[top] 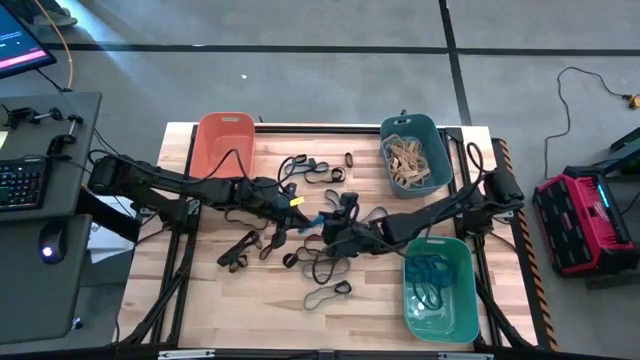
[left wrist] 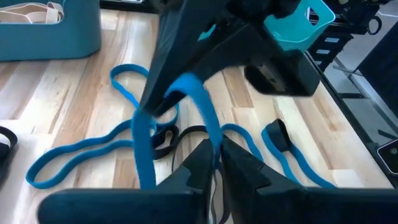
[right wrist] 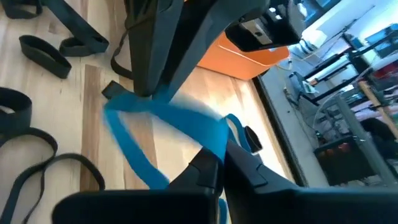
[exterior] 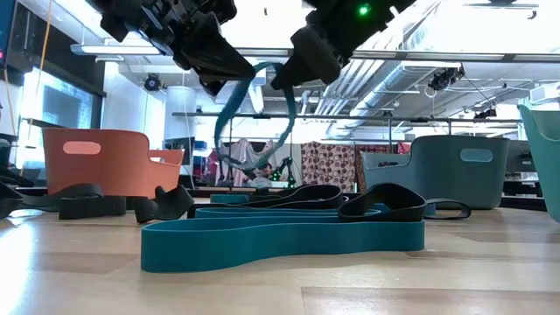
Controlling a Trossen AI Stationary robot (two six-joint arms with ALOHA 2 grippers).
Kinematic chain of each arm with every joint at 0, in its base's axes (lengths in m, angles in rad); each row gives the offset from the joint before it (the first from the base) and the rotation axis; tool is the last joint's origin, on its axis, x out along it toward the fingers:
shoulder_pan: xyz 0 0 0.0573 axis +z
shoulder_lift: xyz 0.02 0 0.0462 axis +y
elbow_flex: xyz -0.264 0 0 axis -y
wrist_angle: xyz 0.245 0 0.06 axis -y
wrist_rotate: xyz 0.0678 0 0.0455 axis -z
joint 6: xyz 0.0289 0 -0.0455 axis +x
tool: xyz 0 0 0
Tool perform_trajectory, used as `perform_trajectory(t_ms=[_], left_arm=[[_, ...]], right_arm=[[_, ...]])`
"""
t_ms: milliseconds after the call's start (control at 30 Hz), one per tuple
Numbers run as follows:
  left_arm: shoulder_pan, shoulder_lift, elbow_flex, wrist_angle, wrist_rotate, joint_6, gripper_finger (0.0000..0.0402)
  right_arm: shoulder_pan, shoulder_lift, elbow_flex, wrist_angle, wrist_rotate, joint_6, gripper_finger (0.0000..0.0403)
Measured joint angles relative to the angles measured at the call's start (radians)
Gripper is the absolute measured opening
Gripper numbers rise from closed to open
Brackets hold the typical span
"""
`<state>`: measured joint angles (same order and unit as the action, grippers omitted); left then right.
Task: Sort rubber bands into baskets
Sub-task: Put the blue rubber band into the green bin
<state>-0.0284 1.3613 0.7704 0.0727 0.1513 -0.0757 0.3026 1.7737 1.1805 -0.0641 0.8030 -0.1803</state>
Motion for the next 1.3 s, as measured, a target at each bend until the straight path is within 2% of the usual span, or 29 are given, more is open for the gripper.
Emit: perform_trajectory(t_ms=[167,333,533,733,933,1067,1300], left_arm=[[-0.001,0.0,0.0,0.001,-0.001,0.033,0.0053],[-0.011,0.0,0.0,0.015,-0.007,0.041,0.009],[-0.02,0.0,0.0,0.047,-0.007,0.079,0.012],[-0.019,0.0,0.0,0.045,-0.007,0.08,0.0122],[-0.019,0.0,0.0,0.039,-0.008,0.08,0.0122],[-0.018,0.0,0.0,0.036,-0.008,0.08,0.0122],[-0.018,0.0,0.0,0.024,-0.008,0.078,0.0122]], right_arm=[[0.037,-0.053,0.0,-0.092,0.054,0.071,0.0002],[0.08,-0.119,0.0,-0.267,0.044,0.23,0.0001],[0.145,-0.21,0.0,-0.509,-0.077,0.48,0.0001],[0.218,-0.294,0.041,-0.843,-0.216,0.794,0.0],[0.299,-0.322,0.115,-1.16,-0.358,1.1,0.0],[0.352,-0.323,0.127,-1.243,-0.494,1.259,0.0],[0.439,-0.322,0.071,-1.248,-0.665,1.493,0.0]])
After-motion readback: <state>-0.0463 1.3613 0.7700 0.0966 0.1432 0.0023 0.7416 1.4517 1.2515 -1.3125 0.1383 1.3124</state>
